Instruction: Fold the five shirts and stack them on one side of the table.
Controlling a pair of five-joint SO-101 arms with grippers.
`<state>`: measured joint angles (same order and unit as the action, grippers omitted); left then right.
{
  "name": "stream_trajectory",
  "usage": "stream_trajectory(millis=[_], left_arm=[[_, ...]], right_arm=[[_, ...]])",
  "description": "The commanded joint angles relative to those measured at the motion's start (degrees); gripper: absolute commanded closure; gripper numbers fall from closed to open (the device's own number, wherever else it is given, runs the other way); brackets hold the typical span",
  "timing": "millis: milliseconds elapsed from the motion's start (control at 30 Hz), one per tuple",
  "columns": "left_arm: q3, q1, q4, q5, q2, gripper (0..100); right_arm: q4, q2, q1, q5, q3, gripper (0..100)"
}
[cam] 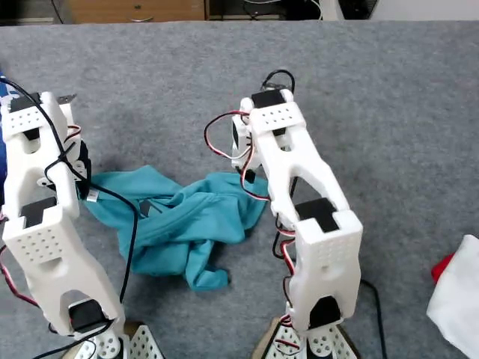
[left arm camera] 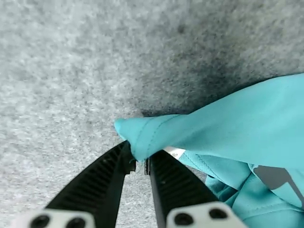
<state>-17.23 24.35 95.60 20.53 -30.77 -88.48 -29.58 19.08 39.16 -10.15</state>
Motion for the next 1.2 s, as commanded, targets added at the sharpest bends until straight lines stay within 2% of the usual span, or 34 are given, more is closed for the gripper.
stream_trajectory(millis=[0,233,400,600,867,1067,1167], left_arm=[[-2.2,-0.88,0.26,-0.35,0.4,98],[-2.11,-0.53,0.26,-0.18,0.31,98],[-2.11,-0.44,0.35,-0.18,0.31,98],[-5.45,-0.35,0.18,-0.35,0.92,98],[-26.64,-0.18,0.53,-6.95,0.92,98],[-46.51,-0.18,0.88,-12.75,0.92,98],[-57.14,-0.35,3.96,-14.51,0.92,98]], right_arm=[[0.44,-2.51,0.75,0.53,-0.04,87.4],[0.18,-6.64,0.57,0.35,-0.31,99.7],[-3.16,-4.53,0.22,0.18,-4.18,99.4],[-9.41,0.92,-3.56,-0.35,-20.18,99.4],[-9.32,3.21,-8.13,-10.99,-49.98,99.4],[-2.73,2.15,-10.59,-16.18,-70.02,99.4],[2.02,2.15,-10.86,-18.9,-76.88,99.4]])
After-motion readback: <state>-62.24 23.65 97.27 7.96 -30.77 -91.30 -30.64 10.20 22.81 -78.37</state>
